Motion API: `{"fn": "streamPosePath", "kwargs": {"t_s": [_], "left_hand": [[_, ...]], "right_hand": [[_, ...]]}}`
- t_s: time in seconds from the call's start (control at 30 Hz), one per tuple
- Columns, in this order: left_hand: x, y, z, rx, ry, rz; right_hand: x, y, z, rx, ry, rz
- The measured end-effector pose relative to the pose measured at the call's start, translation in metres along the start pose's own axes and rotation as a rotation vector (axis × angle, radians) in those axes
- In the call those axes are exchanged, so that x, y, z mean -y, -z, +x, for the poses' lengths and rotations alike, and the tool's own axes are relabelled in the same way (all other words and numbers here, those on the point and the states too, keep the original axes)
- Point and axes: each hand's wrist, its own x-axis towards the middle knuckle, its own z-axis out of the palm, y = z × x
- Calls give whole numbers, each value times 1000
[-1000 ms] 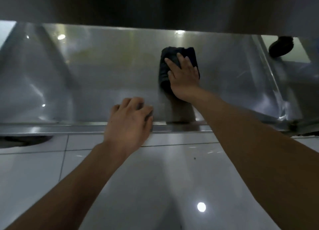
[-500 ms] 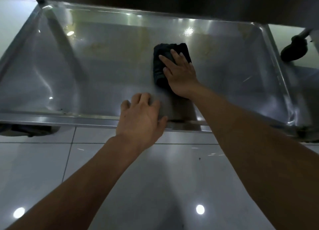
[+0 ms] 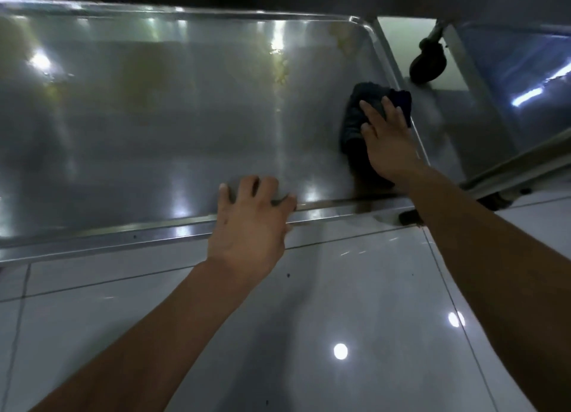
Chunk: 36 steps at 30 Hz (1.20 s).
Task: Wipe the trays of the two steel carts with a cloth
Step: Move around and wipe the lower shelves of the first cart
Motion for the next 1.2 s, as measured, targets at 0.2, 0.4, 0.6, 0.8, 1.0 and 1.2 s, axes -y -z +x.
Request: {"fn": "streamPosePath", "kwargs": {"t_s": [0.2,0.4,0.6,0.8,1.0,1.2], "left_hand": [[-16,0,8,-13,0,-19],[-19,0,11,-22,3,-48],[-16,1,7,-43,-9,-72],[-10,9,14,9,-7,-168],[2,21,7,153,-63,-168],[16,42,-6,202,-12,-94]], "right_hand": [[-25,6,-33,11,-118,-11],[-36,2,-89,-11,-12,-67],[-13,-7,-114,-76,-42,60],[5,-24,-150,-29,55,52],[38,-27,-163,30,215,-93],[66,-24,-168,34,196,-169]]}}
